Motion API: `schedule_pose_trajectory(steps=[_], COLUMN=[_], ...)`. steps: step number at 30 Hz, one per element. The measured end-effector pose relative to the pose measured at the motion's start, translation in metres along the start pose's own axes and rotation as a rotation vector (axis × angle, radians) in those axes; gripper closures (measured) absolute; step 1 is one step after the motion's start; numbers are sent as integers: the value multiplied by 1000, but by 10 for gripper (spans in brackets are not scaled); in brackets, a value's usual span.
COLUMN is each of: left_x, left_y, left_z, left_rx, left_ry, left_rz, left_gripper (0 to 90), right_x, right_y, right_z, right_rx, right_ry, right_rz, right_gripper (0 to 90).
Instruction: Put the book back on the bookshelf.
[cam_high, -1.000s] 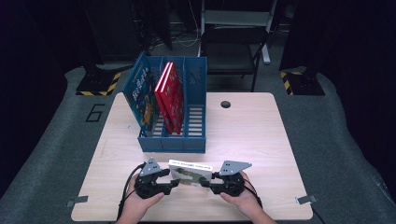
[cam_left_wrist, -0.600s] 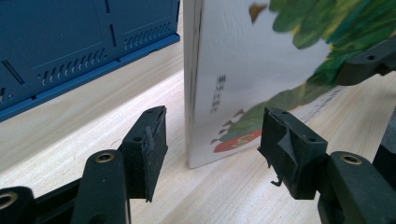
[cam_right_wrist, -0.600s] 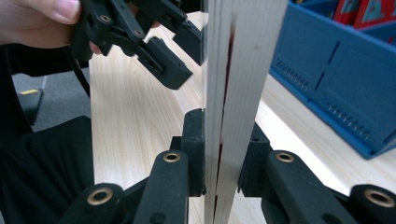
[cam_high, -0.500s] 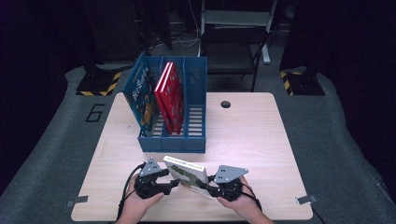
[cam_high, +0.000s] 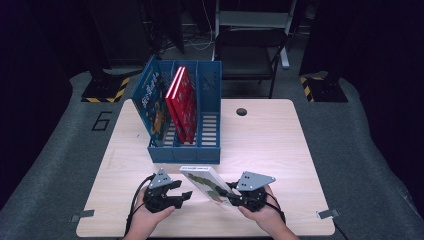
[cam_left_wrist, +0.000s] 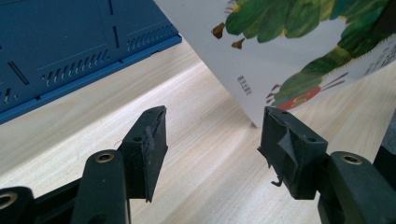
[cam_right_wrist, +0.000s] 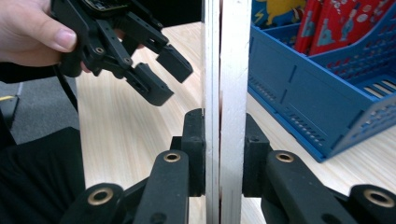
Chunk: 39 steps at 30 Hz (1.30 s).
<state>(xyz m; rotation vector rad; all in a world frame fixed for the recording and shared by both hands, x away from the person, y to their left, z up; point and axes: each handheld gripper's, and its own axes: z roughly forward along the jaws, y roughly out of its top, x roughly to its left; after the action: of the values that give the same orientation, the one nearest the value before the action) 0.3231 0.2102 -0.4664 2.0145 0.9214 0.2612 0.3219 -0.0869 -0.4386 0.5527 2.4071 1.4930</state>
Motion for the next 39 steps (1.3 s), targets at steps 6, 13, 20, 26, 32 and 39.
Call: schedule_pose_trajectory(steps=[6,13,20,26,32,39], left_x=[0,0,0,0,0,0], left_y=[0,0,0,0,0,-1], left_z=[0,0,1,1,2,2], left_rx=[1,4,5,7,12,13], left_ry=[0,-2,-2,-4,-6,-5], left_rz=[-2,-4,-5,-8,-7,-6], left_gripper=[407,405,404,404,403,403], right_x=[-5,-8,-10,-9,-6,-2], right_y=[6,8,9,7,2,2], right_z=[-8,-12,-15,-10,1,5], right_rx=[29,84,108,108,153,174], right_ry=[-12,-24,-33,-3,1,13], right_rz=[8,19,59,52,44,28], right_gripper=[765,764,762,760,758,757])
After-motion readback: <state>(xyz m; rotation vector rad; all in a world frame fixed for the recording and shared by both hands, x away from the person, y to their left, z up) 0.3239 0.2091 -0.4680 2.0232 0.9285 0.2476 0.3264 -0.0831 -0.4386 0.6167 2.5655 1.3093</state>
